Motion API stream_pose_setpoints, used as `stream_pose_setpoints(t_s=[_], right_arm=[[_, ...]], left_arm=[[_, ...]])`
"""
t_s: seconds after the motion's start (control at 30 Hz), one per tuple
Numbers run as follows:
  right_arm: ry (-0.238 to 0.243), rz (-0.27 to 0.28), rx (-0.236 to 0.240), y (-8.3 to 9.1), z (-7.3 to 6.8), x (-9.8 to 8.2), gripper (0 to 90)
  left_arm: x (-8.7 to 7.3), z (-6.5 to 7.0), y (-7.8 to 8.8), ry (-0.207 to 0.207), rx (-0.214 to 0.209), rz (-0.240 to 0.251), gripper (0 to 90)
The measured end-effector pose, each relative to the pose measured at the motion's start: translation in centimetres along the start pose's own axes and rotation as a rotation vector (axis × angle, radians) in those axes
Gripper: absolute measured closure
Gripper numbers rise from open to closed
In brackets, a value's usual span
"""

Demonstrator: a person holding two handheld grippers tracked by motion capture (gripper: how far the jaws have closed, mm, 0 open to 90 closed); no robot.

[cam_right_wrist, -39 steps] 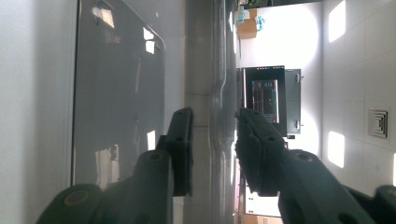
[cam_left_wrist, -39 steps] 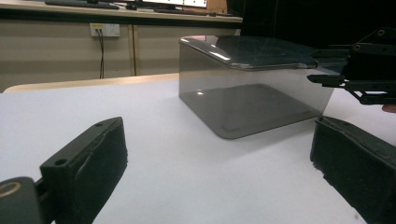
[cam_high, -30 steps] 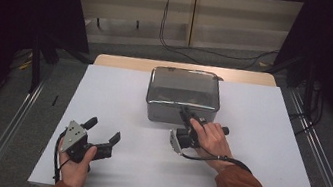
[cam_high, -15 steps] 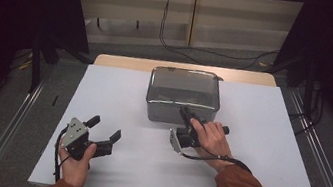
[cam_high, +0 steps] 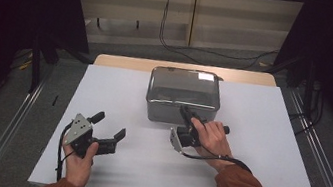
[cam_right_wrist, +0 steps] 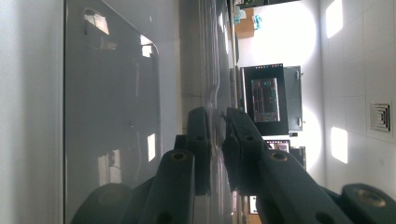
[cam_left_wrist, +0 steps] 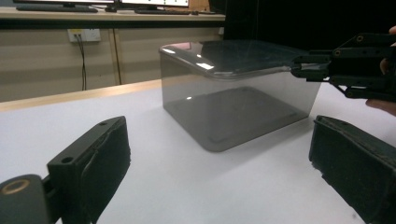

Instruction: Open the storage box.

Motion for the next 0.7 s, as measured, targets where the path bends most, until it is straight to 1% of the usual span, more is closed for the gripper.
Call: stream_pose_setpoints(t_s=[0.03, 0.07, 0.13, 0.17, 0.2, 0.23, 0.27, 0.3, 0.33, 0.37, 0.43, 0.47, 0.53, 0.6, 0.63, 0.67, 0.7], right_arm=[[-0.002, 0.0, -0.006, 0.0, 0.1, 0.0, 81.0], [-0.006, 0.002, -0.007, 0.0, 0.2, 0.0, 81.0], [-0.008, 0.001, -0.008, 0.1, 0.4, 0.0, 81.1], [-0.007, 0.003, -0.01, 0.1, 0.6, 0.0, 81.2], [-0.009, 0.004, -0.011, 0.1, 0.6, 0.0, 81.2], [-0.008, 0.004, -0.013, 0.1, 0.6, 0.0, 81.3], [-0.008, 0.004, -0.013, 0.1, 0.6, 0.0, 81.3], [-0.011, 0.006, -0.015, 0.1, 0.7, 0.1, 81.3], [-0.011, 0.005, -0.017, 0.1, 0.7, 0.0, 81.3], [-0.011, 0.005, -0.018, 0.1, 0.7, 0.0, 81.3], [-0.012, 0.006, -0.019, 0.1, 0.8, 0.0, 81.4], [-0.013, 0.007, -0.02, 0.1, 0.8, 0.0, 81.4], [-0.013, 0.011, -0.022, 0.1, 0.9, 0.0, 81.4], [-0.019, 0.013, -0.026, 0.1, 1.0, 0.0, 81.5], [-0.019, 0.014, -0.026, 0.1, 1.1, 0.0, 81.5], [-0.019, 0.014, -0.026, 0.1, 1.1, 0.0, 81.5], [-0.021, 0.012, -0.028, 0.1, 1.2, 0.0, 81.6]], left_arm=[[0.2, 0.0, -0.2, -0.01, 0.004, 0.002, 4.4], [0.4, 0.1, -0.3, -0.009, 0.005, 0.009, 3.2], [0.7, 0.2, -0.6, -0.022, 0.0, 0.012, 2.6], [0.7, 0.4, -1.1, -0.022, -0.031, 0.007, 2.4], [0.7, 0.4, -1.1, -0.022, -0.031, 0.007, 2.4], [0.8, 0.3, -1.5, -0.008, -0.033, 0.008, 2.4], [0.8, 0.3, -1.5, -0.008, -0.033, 0.008, 2.4], [0.8, 0.1, -1.9, 0.001, -0.028, 0.003, 2.4], [0.8, 0.1, -1.9, 0.001, -0.028, 0.003, 2.4], [0.7, -0.2, -2.4, -0.003, -0.02, -0.002, 2.4], [0.8, -0.2, -2.6, -0.005, -0.027, -0.001, 2.4], [0.9, -0.3, -3.0, 0.001, -0.033, 0.003, 2.3], [1.0, -0.4, -3.2, -0.003, -0.036, 0.001, 2.3], [1.3, -0.4, -3.8, 0.004, -0.039, 0.005, 2.3], [1.3, -0.4, -3.8, 0.004, -0.039, 0.005, 2.3], [1.4, -0.4, -3.9, -0.007, -0.044, 0.0, 2.3], [1.5, -0.4, -4.1, -0.003, -0.049, -0.002, 2.3]])
Point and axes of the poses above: each handheld gripper's, and its own axes: y roughly backward along the jaws, x roughly out of its top, z roughly to its right, the point moved 7 cm from there along -y, roughly forward along the jaws, and after that the axes turned 1 degree about -y, right-handed, at the moved point
